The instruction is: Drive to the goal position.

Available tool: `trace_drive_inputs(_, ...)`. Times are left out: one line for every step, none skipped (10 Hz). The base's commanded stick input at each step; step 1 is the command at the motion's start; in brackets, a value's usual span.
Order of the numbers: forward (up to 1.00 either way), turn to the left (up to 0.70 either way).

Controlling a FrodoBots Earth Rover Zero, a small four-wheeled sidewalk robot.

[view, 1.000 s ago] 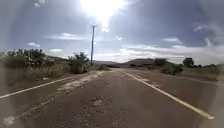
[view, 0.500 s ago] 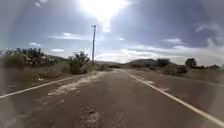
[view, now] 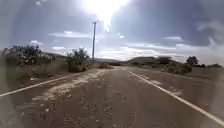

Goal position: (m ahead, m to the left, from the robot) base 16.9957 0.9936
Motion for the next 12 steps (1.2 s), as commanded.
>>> trace_drive_inputs(1.0,0.0)
trace_drive_inputs(1.0,0.0)
trace_drive_inputs(1.0,0.0)
trace_drive_inputs(1.0,0.0)
trace_drive_inputs(1.0,0.0)
trace_drive_inputs(1.0,0.0)
trace_drive_inputs(1.0,0.0)
trace_drive_inputs(1.0,0.0)
trace_drive_inputs(1.0,0.0)
trace_drive_inputs(1.0,0.0)
trace_drive_inputs(1.0,0.0)
trace_drive_inputs(1.0,0.0)
